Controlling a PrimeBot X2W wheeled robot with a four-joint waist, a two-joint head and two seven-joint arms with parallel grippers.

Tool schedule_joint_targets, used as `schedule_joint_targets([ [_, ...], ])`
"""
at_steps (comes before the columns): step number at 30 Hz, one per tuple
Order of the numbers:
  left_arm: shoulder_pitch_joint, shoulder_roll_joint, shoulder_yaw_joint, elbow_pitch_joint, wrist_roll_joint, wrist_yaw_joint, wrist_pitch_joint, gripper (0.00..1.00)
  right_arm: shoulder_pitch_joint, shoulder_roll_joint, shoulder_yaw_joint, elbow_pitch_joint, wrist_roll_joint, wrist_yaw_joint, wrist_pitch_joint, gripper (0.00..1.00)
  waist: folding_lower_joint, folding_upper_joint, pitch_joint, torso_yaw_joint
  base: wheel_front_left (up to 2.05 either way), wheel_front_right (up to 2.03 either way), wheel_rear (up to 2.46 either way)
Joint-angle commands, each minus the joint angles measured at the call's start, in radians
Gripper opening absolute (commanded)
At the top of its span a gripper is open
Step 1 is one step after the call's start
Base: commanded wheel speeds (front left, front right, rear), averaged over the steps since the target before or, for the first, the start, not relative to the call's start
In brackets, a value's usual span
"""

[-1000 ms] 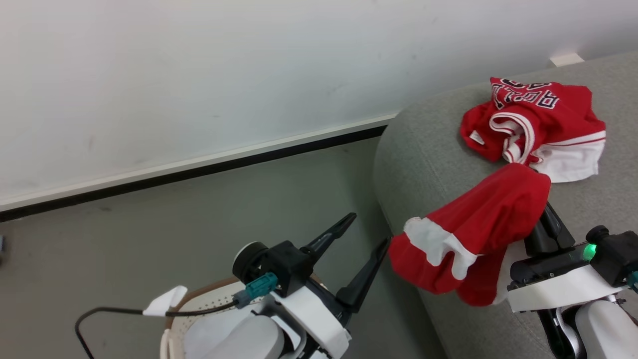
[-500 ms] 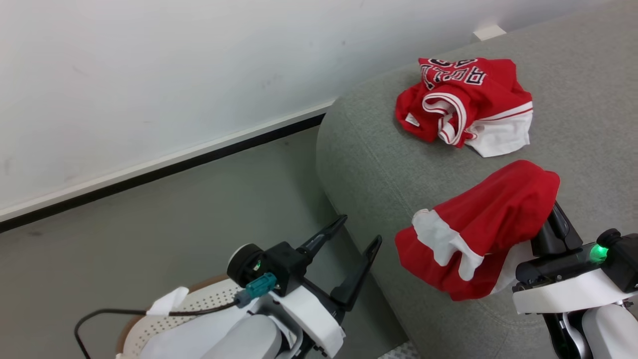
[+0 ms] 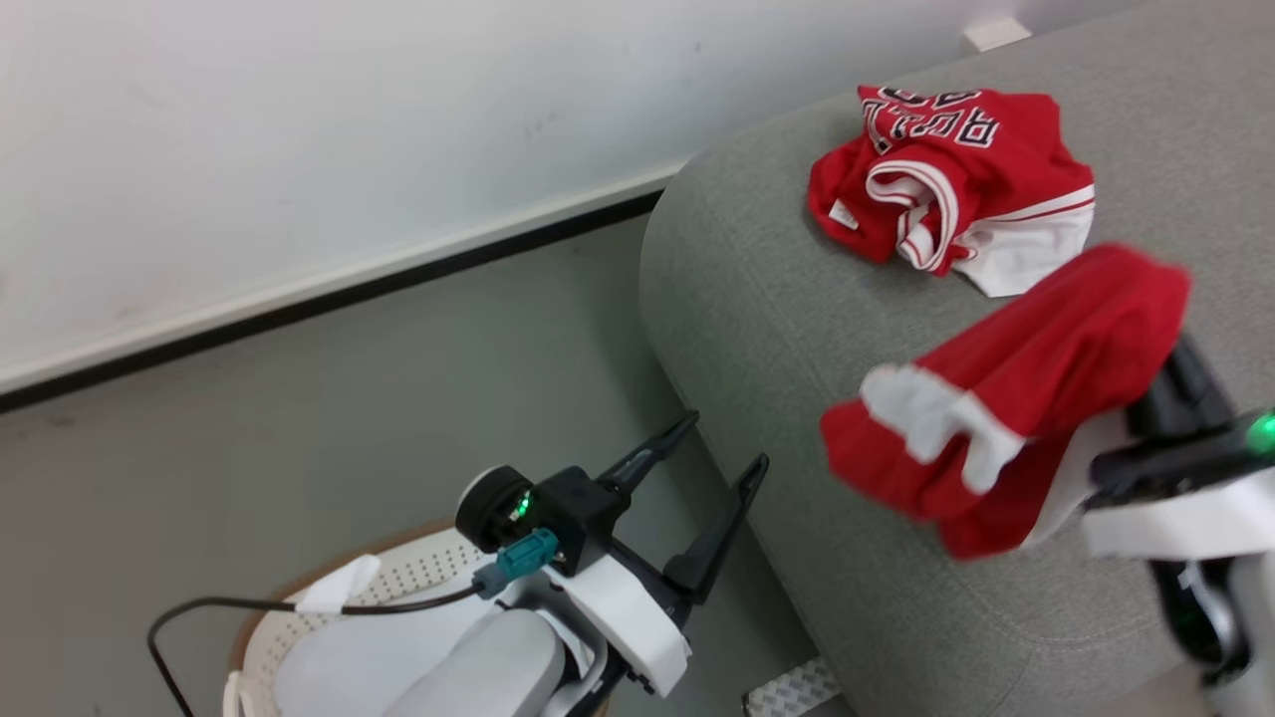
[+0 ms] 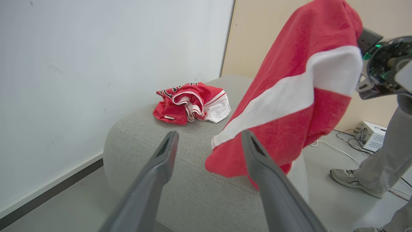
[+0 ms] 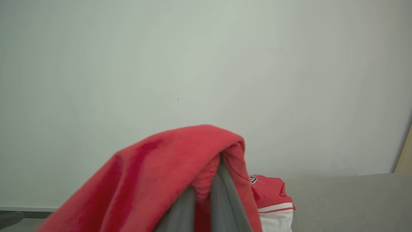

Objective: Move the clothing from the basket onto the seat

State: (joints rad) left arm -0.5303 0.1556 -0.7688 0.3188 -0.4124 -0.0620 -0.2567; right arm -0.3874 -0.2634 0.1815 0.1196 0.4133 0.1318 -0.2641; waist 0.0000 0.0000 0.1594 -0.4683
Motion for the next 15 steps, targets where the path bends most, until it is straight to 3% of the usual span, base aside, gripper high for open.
schedule_joint_targets([
  [1,-0.012,0.011,0.001,-0.004,0.014,-0.001,0.0,1.0,-0.034,-0.021,-0.014,-0.007,0.004,-0.002,0.0,0.0,0.0,0.0,0.027,0.015,0.0,0.0,0.0],
  [7,-0.045,0.038,0.005,-0.03,0.021,0.003,0.023,1.0,-0.181,-0.126,-0.069,0.016,0.048,-0.002,0.0,0.0,0.0,0.0,0.123,0.039,0.0,0.0,0.0],
  [15,-0.094,0.074,0.007,-0.074,0.04,0.008,0.066,1.0,-0.369,-0.265,-0.144,0.197,0.105,-0.002,0.0,0.0,0.0,0.0,0.271,0.085,0.0,0.0,0.0],
])
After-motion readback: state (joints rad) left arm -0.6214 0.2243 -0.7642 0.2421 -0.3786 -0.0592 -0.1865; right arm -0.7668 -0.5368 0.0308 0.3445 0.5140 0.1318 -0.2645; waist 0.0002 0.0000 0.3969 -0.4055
